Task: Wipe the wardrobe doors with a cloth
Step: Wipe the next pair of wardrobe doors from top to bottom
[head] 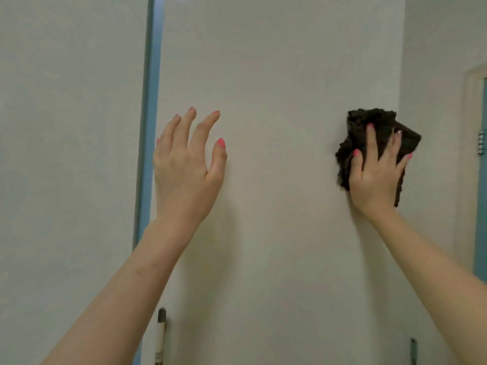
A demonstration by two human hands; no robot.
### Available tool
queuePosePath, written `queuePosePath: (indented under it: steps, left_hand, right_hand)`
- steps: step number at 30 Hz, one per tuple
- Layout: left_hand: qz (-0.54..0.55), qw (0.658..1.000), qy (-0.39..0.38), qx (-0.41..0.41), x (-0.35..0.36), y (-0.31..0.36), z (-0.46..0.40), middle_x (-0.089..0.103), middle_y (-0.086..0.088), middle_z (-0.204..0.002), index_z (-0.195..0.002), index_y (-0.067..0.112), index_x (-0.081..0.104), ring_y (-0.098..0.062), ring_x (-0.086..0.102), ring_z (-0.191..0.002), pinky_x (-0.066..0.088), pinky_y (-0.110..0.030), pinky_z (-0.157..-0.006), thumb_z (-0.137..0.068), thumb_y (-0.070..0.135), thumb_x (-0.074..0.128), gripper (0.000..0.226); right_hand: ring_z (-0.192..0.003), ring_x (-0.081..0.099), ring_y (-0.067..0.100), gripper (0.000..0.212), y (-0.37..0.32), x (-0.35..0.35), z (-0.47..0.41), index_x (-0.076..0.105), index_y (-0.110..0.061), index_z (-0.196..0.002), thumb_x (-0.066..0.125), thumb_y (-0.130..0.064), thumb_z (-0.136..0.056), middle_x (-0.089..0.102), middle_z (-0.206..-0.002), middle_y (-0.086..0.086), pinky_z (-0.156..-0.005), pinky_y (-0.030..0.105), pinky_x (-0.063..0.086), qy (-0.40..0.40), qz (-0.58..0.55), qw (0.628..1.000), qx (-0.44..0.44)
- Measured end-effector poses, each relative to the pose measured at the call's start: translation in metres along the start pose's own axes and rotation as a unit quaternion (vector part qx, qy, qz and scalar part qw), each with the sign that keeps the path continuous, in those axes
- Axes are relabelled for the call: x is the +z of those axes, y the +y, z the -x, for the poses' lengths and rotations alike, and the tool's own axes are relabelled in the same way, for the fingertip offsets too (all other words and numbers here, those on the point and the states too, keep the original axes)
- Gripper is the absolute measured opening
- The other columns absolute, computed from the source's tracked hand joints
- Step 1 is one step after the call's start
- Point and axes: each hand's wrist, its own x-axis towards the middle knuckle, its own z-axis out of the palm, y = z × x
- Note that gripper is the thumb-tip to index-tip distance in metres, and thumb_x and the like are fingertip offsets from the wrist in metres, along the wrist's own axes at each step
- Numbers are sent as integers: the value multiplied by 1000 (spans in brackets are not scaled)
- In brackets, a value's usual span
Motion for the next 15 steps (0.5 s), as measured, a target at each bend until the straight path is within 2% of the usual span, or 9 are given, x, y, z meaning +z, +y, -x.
queuePosePath:
  steps: [3,7,10,13,15]
  left_hand:
    - [-12,1000,-1,3,5,-6,15,37,-4,-149,-137,30,43,-24,25,-141,24,-45,-113,-92,37,35,46]
    - [-13,1000,-1,-10,0,-17,31,36,-3,-149,-136,30,43,-22,25,-141,19,-35,-112,-90,43,29,50]
    - [-22,1000,-8,-13,-5,-21,41,37,-3,-149,-136,30,43,-23,26,-140,20,-35,-111,-90,43,28,50]
    - [-27,999,-18,-17,-11,-22,48,36,-1,-149,-137,32,41,-20,24,-140,18,-33,-112,-91,44,28,50]
    - [-32,999,-18,-15,-17,-22,50,36,0,-149,-137,33,41,-20,24,-140,18,-33,-112,-91,44,28,49]
  right_hand:
    - [-146,1,32,60,20,0,22,21,-22,-150,21,-43,-94,10,-156,23,-116,58,4,-4,-27,999,19]
    - [-145,5,36,56,27,7,102,28,-18,-148,28,-39,-96,14,-154,26,-114,61,6,-8,-25,1000,-5]
    - [-146,2,36,54,12,12,154,28,-21,-147,29,-39,-96,11,-156,23,-113,61,2,-23,-12,999,-25]
    - [-144,-1,40,54,-17,14,154,24,-27,-148,27,-42,-96,7,-156,24,-111,66,3,-33,7,999,-28]
    - [-143,1,44,54,-43,15,142,22,-30,-149,27,-43,-97,8,-156,25,-110,68,4,-37,22,996,-74]
